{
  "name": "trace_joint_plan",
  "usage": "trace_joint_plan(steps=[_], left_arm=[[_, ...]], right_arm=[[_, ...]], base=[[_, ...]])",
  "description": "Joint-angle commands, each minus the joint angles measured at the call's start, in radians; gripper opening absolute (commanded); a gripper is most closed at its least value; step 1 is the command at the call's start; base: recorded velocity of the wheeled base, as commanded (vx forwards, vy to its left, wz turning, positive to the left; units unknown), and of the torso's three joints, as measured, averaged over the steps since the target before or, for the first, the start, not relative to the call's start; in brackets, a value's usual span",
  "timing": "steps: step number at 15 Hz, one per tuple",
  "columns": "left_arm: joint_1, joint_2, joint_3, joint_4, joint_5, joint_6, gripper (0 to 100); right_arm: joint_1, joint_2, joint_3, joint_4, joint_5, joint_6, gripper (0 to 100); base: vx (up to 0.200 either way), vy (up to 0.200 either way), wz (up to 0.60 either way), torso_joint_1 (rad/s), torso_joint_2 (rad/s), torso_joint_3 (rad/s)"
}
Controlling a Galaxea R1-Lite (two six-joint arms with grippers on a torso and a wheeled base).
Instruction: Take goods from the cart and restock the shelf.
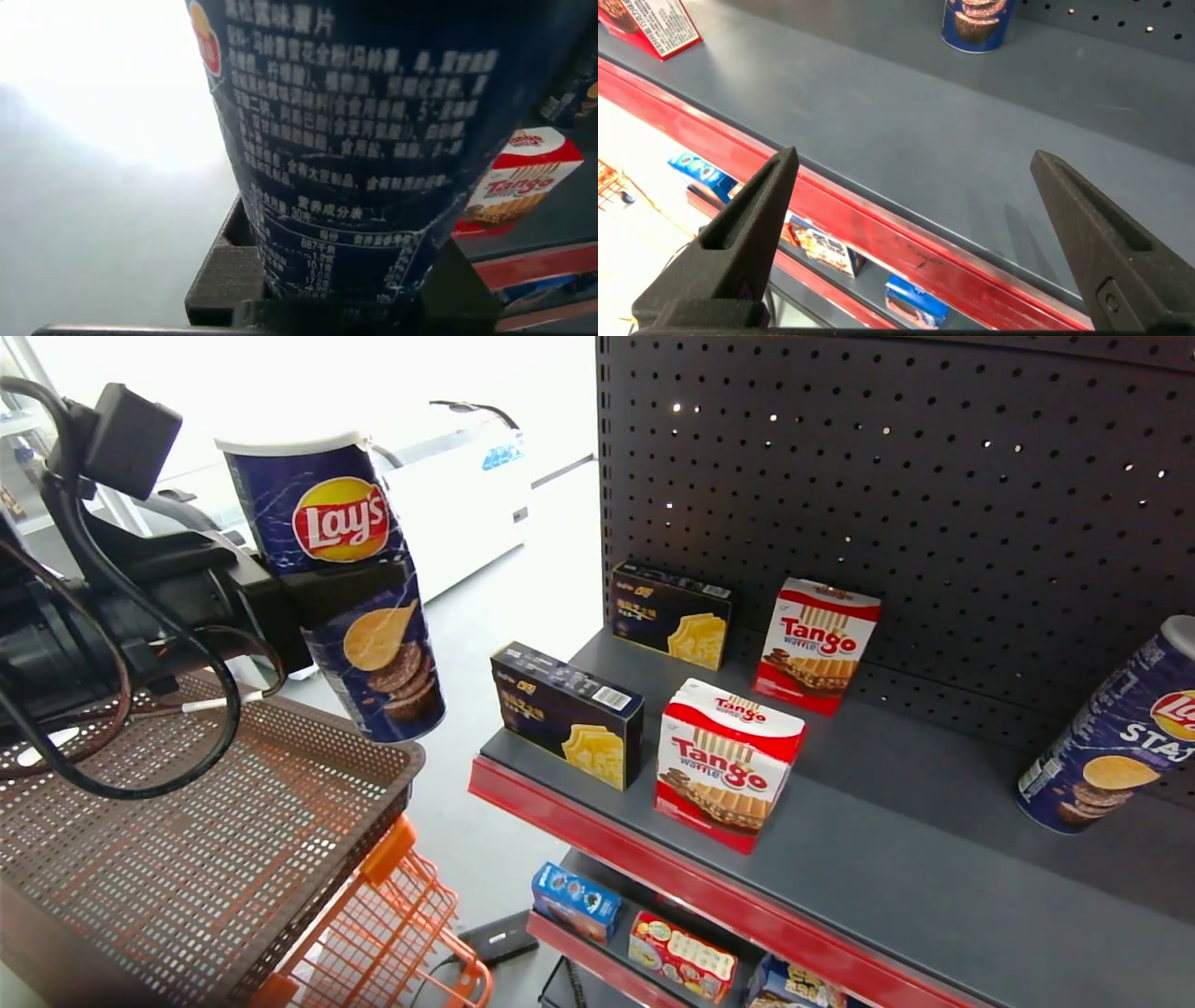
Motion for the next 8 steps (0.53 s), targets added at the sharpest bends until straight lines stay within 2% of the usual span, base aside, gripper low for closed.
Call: trace_joint_plan(steps=[1,6,8], left_arm=[[-0.003,-0.022,0.015,0.013,-0.003,0.000,0],[-0.006,-0.042,0.013,0.031,-0.008,0.001,0],[-0.045,-0.047,0.024,0.019,-0.011,0.000,0]], right_arm=[[0.000,0.000,0.000,0.000,0.001,0.000,100],[0.000,0.000,0.000,0.000,0.001,0.000,100],[0.000,0.000,0.000,0.000,0.001,0.000,100]], base=[[0.000,0.000,0.00,0.000,0.00,0.000],[0.000,0.000,0.00,0.000,0.00,0.000],[0.000,0.000,0.00,0.000,0.00,0.000]])
